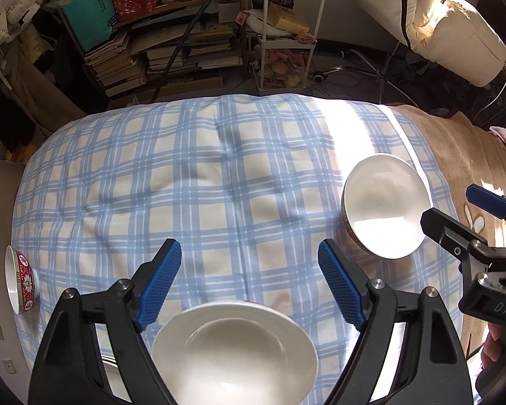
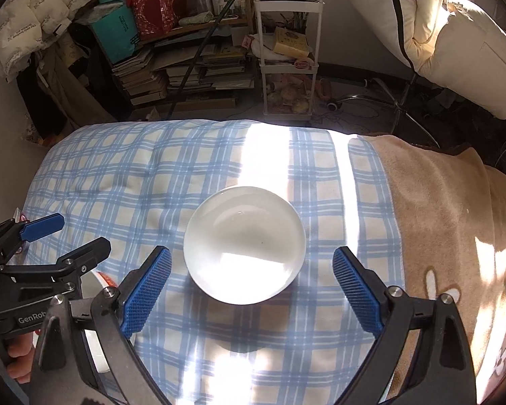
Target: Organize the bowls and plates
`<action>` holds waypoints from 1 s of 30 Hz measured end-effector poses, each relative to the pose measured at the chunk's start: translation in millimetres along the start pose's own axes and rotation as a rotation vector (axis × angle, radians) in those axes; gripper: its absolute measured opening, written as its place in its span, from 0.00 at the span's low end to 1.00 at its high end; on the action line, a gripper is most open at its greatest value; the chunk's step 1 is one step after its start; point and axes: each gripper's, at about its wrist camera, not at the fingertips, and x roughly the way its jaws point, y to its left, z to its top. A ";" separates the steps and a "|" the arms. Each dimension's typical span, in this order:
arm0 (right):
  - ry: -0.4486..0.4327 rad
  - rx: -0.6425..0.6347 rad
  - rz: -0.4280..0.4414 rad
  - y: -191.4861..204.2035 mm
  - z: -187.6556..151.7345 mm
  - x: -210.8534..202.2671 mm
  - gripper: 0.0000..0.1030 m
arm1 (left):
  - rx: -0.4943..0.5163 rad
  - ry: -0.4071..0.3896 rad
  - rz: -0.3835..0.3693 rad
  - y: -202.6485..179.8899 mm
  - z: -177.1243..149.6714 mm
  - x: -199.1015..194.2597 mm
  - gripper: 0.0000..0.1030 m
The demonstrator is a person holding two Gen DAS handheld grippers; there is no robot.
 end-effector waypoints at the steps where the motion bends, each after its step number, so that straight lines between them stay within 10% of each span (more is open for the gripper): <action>1: 0.005 0.012 0.000 -5.2 0.9 3.9 0.98 | -0.004 -0.005 -0.004 -3.2 2.9 2.3 0.80; 11: 0.048 0.092 0.006 -43.1 3.4 41.6 0.97 | -0.003 0.020 -0.048 -32.8 23.3 41.4 0.80; 18: 0.106 0.102 0.037 -52.4 -1.1 65.0 0.66 | 0.019 0.056 -0.067 -53.7 24.3 69.8 0.79; 27: 0.152 0.109 0.101 -51.2 -8.3 80.2 0.19 | 0.010 0.144 -0.187 -69.3 17.6 92.4 0.15; 30: 0.146 0.091 0.092 -44.8 -7.6 79.3 0.12 | 0.005 0.140 -0.200 -72.7 16.9 91.6 0.09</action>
